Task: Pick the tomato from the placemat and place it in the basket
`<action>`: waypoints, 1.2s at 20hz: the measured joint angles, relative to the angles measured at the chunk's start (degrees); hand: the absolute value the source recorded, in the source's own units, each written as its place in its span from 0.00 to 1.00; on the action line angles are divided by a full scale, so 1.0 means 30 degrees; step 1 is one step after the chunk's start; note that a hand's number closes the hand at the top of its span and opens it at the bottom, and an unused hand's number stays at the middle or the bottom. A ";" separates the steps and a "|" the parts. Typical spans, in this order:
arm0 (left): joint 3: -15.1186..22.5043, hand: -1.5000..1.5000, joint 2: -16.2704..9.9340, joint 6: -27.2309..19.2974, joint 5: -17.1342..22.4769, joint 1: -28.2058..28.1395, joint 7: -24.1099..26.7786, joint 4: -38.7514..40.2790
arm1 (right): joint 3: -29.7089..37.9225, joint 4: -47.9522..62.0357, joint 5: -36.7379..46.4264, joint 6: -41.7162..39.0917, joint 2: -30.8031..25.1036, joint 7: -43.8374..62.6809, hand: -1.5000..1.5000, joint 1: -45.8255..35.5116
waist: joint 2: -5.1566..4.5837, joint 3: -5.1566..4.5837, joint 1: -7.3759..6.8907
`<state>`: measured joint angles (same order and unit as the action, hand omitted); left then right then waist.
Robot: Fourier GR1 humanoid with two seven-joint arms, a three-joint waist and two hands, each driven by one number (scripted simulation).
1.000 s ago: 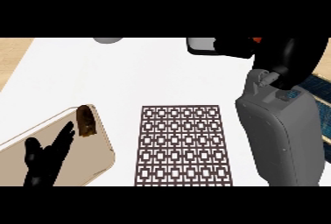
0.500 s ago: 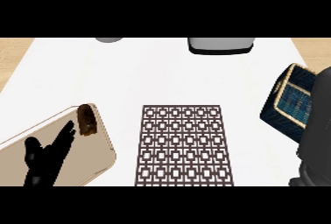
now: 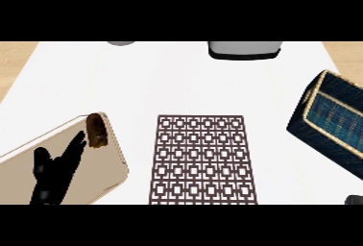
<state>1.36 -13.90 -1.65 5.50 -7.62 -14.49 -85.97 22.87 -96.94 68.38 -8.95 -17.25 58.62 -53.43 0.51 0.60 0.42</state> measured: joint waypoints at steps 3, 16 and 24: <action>-0.0004 0.50 0.0045 0.0069 -0.0107 0.0090 0.0063 0.0100 | 0.0794 0.0412 -0.0741 -0.0290 -0.0673 -0.0453 1.00 0.0268 | -0.0005 0.0005 -0.0071; -0.0118 0.50 0.0285 0.0195 -0.0415 0.0174 -0.0014 0.0058 | 0.4549 0.1863 -0.4770 0.3891 -0.0553 -0.3427 1.00 0.3631 | -0.0044 -0.0004 -0.0189; -0.0405 0.50 0.0283 0.0403 -0.0346 0.0021 0.0087 -0.0098 | 0.5096 0.2817 -0.4353 0.4587 -0.1417 -0.3982 1.00 0.6334 | -0.0053 -0.0016 -0.0170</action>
<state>0.15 -13.05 -0.44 4.46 -7.56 -14.22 -86.26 38.16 -88.49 55.33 4.81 -21.50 46.68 -34.42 0.35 0.55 -0.09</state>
